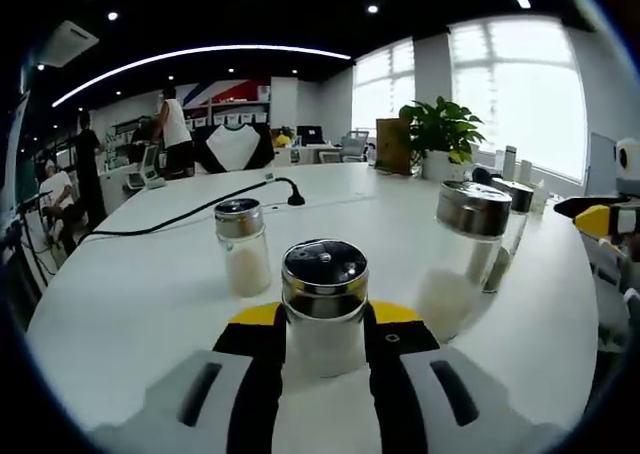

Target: Rotate the seasoning bottle until the label or dispensing opening points toward the visible target arrow and the bottle remains upright within the marked orientation range

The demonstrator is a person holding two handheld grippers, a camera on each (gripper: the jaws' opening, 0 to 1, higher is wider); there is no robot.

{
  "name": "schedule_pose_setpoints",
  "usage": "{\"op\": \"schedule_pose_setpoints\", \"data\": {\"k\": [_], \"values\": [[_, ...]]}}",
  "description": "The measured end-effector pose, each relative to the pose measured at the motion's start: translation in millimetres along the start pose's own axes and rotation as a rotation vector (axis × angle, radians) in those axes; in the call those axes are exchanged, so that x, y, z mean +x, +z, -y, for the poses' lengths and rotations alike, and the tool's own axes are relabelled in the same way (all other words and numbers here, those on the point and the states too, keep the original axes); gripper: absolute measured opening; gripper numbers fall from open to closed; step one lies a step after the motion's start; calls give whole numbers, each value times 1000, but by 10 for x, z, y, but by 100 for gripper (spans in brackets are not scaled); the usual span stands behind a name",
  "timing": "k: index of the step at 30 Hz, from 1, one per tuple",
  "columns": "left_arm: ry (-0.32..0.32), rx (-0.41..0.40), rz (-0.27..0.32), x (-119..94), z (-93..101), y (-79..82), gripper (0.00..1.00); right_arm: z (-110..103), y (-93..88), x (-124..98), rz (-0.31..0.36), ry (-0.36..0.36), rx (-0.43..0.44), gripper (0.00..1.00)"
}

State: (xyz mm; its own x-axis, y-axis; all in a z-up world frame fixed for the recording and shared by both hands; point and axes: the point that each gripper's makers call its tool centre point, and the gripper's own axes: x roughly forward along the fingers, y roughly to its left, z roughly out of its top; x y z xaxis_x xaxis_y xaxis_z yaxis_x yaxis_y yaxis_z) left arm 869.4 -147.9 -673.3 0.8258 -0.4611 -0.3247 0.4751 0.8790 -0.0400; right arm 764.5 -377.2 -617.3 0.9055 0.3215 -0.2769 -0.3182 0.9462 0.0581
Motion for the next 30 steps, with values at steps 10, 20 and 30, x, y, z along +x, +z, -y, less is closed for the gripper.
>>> {"op": "schedule_pose_setpoints", "data": {"k": [10, 20, 30], "values": [[11, 3, 7, -58, -9, -29, 32, -73, -28, 3, -10, 21, -5, 52], [14, 12, 11, -86, 6, -58, 32, -92, -49, 5, -16, 30, 0, 52], [11, 7, 21, -118, 44, -64, 32, -87, -70, -11, -22, 29, 3, 53]]}}
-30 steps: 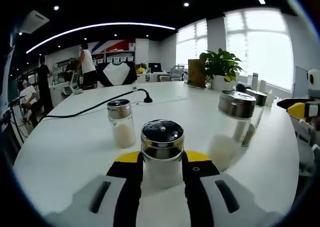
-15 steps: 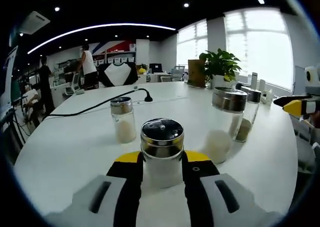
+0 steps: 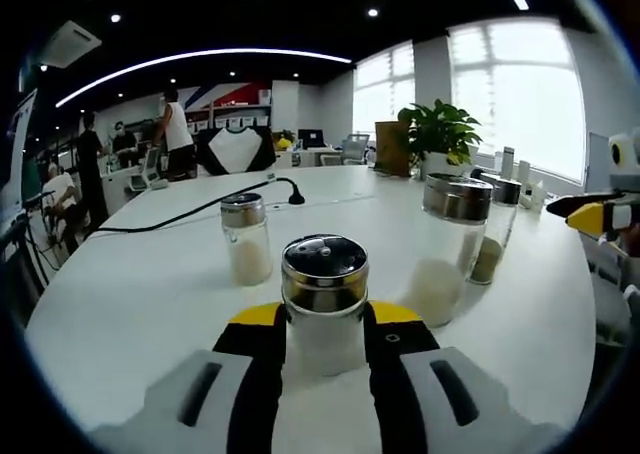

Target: Rotate the seasoning bottle until the label or dispensing opening points toward the visible target arrow and the bottle remains upright within the marked orientation range

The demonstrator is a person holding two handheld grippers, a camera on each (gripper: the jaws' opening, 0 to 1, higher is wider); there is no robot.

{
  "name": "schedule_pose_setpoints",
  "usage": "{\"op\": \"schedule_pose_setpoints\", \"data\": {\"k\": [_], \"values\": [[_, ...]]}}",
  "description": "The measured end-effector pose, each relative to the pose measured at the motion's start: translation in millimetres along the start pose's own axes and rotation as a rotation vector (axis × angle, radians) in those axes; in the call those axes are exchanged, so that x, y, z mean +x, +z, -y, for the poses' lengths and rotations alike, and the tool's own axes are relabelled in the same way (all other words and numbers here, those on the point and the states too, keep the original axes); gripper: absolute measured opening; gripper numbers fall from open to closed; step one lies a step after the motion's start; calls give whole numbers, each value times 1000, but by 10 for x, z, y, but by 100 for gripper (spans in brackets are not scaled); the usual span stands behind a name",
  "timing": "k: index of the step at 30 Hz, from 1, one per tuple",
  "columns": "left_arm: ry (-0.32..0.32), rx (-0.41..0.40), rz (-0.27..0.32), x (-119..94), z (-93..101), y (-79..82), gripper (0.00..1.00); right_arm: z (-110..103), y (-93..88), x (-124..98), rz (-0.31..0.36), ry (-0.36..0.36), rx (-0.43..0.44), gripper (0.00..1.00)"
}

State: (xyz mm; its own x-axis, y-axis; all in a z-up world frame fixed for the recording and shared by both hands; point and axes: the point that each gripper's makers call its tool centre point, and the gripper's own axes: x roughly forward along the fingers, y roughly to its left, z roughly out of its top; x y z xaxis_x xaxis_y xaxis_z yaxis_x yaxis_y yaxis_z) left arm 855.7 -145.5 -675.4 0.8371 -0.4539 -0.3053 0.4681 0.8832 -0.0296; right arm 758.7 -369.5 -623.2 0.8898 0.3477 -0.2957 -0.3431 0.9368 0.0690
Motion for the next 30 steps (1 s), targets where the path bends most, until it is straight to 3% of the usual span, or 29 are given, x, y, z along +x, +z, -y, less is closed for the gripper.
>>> {"op": "schedule_pose_setpoints", "data": {"k": [4, 6, 9, 13, 17, 20, 24, 26, 30], "values": [[-5, 3, 3, -5, 0, 4, 33, 7, 0, -5, -2, -3, -2, 53], [-51, -39, 39, -4, 35, 39, 43, 4, 7, -7, 0, -1, -2, 53], [-51, 4, 51, -47, -27, 52, 53, -1, 13, -10, 0, 2, -6, 53], [-157, -11, 49, -41, -11, 83, 56, -1, 1, -9, -5, 3, -10, 53], [-299, 91, 48, -28, 38, 133, 61, 15, 4, -18, -2, -1, -10, 53], [-367, 153, 69, -9, 62, 181, 73, 23, 3, -18, -2, 1, -9, 53], [-512, 175, 56, -9, 188, 196, 71, 24, 17, -21, 3, 1, -10, 53], [-560, 164, 64, 12, 220, 220, 71, 15, 13, -17, 1, 4, -8, 53], [-581, 121, 44, 101, 150, 194, 71, 11, 21, -22, 2, 5, -11, 53]]}}
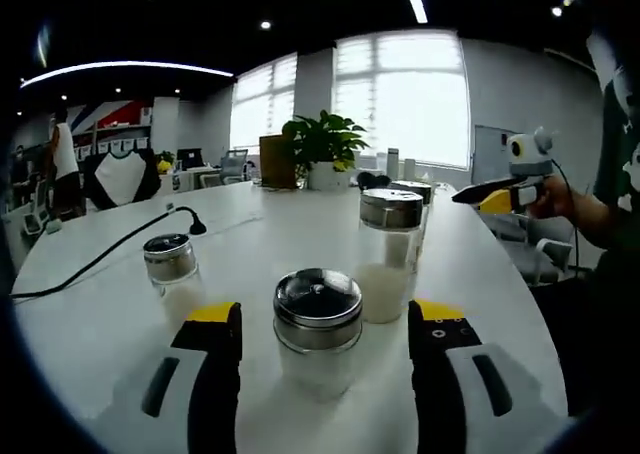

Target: Rotate the seasoning bottle until the label or dispensing opening points toward the visible target arrow and the bottle remains upright within the marked orientation range

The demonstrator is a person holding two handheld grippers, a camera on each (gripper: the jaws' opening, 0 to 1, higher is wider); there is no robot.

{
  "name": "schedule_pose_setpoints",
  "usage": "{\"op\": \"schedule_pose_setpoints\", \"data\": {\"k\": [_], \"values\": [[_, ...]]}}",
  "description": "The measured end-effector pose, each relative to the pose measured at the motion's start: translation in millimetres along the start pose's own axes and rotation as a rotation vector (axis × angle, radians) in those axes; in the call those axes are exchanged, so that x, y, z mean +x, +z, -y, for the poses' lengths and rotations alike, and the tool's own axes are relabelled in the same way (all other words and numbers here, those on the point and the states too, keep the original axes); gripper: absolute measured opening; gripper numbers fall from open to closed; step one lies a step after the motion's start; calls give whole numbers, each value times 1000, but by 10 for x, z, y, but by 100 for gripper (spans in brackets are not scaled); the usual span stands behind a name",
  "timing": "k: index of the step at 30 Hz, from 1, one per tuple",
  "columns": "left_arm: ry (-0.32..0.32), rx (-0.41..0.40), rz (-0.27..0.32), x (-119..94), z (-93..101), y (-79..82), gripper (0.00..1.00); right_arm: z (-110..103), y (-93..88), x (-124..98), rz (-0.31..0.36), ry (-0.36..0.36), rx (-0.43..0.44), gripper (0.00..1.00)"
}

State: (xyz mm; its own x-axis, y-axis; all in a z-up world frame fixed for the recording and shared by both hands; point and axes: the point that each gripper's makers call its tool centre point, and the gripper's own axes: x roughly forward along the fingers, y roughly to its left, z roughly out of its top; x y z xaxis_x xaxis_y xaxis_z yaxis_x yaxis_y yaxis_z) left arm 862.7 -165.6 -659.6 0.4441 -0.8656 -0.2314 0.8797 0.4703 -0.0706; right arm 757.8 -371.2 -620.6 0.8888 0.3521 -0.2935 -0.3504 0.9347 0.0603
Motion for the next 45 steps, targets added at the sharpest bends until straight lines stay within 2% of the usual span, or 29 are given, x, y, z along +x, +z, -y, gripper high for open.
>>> {"op": "schedule_pose_setpoints", "data": {"k": [3, 9, 11, 15, 19, 26, 33, 37, 40, 45], "values": [[-37, -8, -1, 8, 15, -21, 69, 14, 4, -14, 1, -5, -3, 53], [-91, -29, 6, 20, 58, -71, 55, 15, 7, -22, 0, -5, -8, 53], [-90, -40, 8, 27, 78, -61, 54, 9, 8, -19, -1, -3, -6, 53], [-97, -2, -5, 42, 104, -75, 50, -7, 23, -11, 0, 3, -11, 53], [-85, -22, -19, 48, 58, -105, 38, -15, 20, -4, -3, 6, -11, 53], [-85, -5, -2, 43, 113, -125, 38, -6, -7, -1, -6, 3, -23, 56], [-77, -19, 7, 52, 70, -126, 38, -18, -35, 25, -14, 12, -13, 56], [-69, -38, 21, 59, 57, -127, 38, -30, -88, 50, -38, 12, -14, 64], [-67, -52, 29, 61, 62, -128, 38, -24, -105, 67, -39, 15, -8, 65], [-64, -41, 20, 66, 60, -132, 38, -27, -144, 96, -58, 16, -2, 71]]}}
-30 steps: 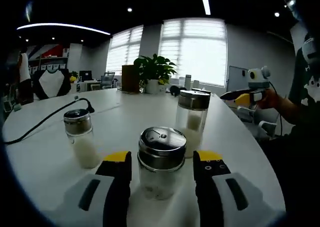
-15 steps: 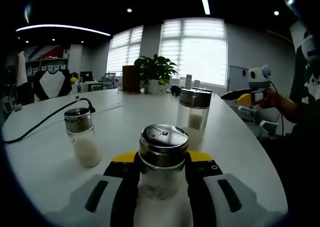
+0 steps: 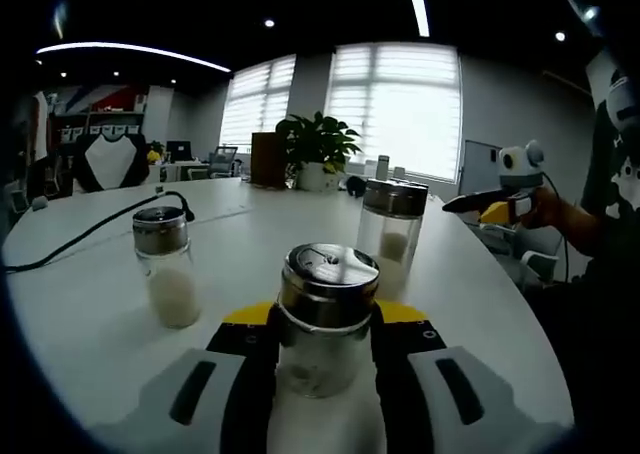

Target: Rotate the seasoning bottle until the label or dispensing opening points toward the visible target arrow and the bottle remains upright within the marked orientation range

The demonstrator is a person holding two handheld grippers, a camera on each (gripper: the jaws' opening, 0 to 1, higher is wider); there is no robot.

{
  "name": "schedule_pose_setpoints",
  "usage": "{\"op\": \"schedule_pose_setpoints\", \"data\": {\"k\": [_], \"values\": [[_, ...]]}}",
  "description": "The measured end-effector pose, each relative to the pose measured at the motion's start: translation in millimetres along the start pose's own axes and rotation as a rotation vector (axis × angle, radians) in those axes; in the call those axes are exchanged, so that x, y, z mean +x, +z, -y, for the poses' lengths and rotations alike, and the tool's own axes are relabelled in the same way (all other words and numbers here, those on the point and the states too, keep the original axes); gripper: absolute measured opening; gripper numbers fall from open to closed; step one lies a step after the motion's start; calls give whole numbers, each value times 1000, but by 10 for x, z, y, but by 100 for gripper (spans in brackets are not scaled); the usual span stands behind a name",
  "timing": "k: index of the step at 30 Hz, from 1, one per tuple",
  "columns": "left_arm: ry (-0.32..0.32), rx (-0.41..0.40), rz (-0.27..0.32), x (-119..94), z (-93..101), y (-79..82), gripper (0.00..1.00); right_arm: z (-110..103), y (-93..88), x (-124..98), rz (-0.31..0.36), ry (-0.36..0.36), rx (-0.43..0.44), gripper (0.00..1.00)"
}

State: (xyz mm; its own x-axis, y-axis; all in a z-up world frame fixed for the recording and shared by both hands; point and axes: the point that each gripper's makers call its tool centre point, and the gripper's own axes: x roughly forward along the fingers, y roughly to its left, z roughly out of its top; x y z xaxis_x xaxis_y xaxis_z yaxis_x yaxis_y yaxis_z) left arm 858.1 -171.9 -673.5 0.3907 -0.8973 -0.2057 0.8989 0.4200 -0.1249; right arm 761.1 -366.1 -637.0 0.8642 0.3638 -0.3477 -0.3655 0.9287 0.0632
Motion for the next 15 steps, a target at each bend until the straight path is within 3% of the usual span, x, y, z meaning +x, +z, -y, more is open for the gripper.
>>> {"op": "schedule_pose_setpoints", "data": {"k": [4, 15], "values": [[21, 51, -37, 10, -28, -40, 37, 37, 3, 4, -4, -26, -21, 76], [68, 49, -40, 15, -48, -51, 36, -2, 26, -5, 5, -12, -13, 77]]}}
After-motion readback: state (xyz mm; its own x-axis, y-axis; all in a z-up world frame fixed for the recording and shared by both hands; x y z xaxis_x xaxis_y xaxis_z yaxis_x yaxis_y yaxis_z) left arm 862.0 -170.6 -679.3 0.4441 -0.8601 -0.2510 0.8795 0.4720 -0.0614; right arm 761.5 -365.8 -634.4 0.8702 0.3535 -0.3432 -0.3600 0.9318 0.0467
